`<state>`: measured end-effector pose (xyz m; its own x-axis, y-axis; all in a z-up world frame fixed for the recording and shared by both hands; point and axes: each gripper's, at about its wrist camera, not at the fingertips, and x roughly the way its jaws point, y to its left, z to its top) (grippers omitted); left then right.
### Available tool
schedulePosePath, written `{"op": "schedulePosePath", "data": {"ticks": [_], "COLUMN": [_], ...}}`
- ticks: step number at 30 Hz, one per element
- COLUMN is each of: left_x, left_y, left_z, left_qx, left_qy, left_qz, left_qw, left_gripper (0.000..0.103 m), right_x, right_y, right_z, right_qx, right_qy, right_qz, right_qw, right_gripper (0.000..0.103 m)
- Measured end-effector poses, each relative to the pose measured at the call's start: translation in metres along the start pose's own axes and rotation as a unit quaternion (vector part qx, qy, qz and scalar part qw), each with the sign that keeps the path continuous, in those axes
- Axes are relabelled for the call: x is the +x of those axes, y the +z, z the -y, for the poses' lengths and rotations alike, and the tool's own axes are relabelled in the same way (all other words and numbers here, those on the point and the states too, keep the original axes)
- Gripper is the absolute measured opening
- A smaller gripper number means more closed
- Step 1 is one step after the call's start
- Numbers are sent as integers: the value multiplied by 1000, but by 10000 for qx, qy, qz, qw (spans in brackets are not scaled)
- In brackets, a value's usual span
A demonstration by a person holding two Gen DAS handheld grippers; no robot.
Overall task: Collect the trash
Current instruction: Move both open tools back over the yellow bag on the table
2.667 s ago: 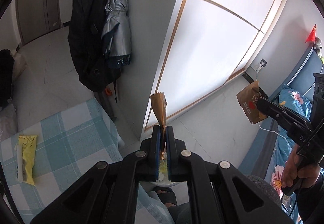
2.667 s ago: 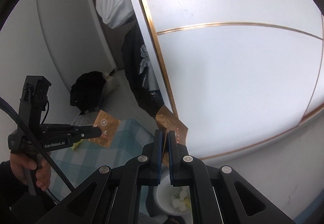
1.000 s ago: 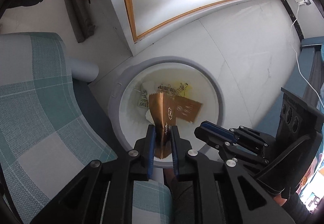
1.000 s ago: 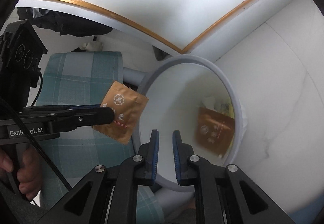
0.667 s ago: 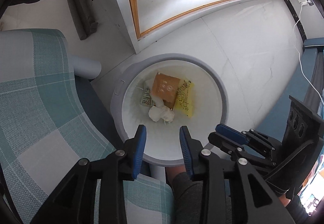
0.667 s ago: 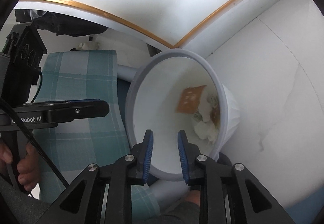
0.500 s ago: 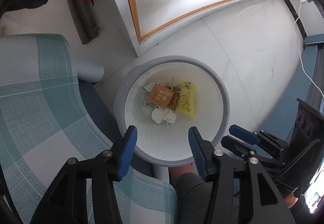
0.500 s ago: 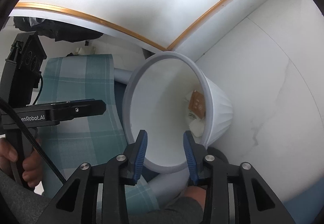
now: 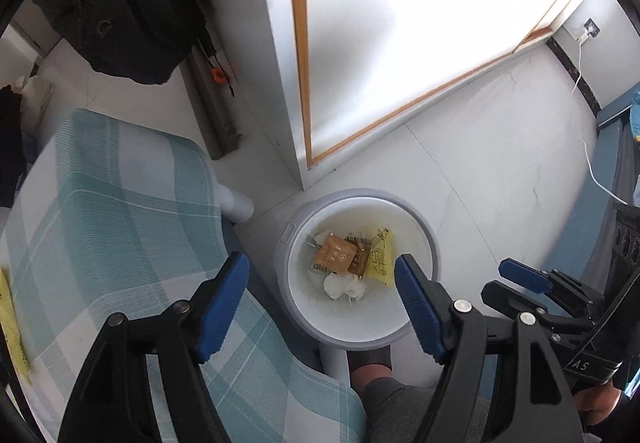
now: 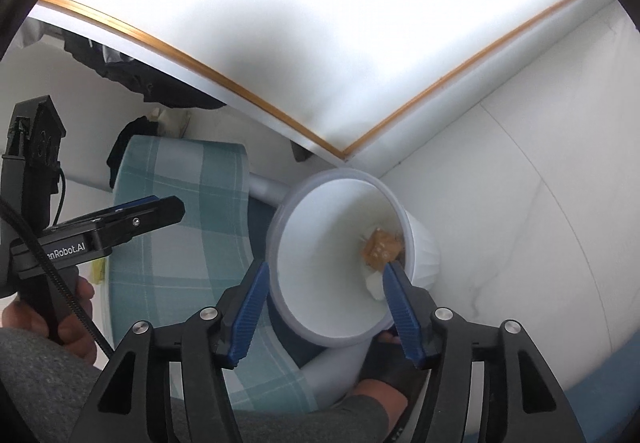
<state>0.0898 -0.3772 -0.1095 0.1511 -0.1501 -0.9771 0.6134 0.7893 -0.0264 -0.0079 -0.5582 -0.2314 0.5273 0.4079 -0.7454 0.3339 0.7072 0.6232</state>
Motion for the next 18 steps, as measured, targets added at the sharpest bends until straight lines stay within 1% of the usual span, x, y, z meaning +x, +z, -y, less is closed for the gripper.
{"op": "schedulePosePath", "data": {"ticks": [3, 6, 7, 9, 11, 15, 17, 18], "left_x": [-23, -51, -63, -78, -99, -131, -141, -149], "left_y": [-4, -11, -14, -19, -26, -42, -49, -54], "left_z": [-10, -26, -33, -44, -59, -88, -102, -112], "left_qx": [-148, -374, -475, -620, -780, -1125, -1284, -1393], "left_qy": [71, 113, 107, 144, 202, 237, 213, 230], "left_qz": [329, 768, 954, 1201, 1487, 1873, 2000, 2093], "left_qw": [9993, 9963, 9942, 9907, 9856, 9755, 9711, 9676], "left_gripper": [72, 72, 72, 72, 72, 73, 76, 78], "right_x": [-20, -45, -55, -72, -94, -128, -140, -144], "right_y": [2, 7, 9, 13, 16, 20, 19, 19], "right_z": [-17, -30, -36, -48, -67, -108, -131, -141], "right_qx": [-196, -367, -413, -548, -767, -1159, -1334, -1408], "right_qy": [-143, -251, -286, -381, -508, -487, -443, -440], "right_qz": [290, 549, 647, 831, 1128, 1671, 1916, 2015], "right_qw": [9993, 9975, 9966, 9943, 9893, 9779, 9714, 9683], "right_gripper": [63, 64, 65, 67, 69, 79, 79, 80]}}
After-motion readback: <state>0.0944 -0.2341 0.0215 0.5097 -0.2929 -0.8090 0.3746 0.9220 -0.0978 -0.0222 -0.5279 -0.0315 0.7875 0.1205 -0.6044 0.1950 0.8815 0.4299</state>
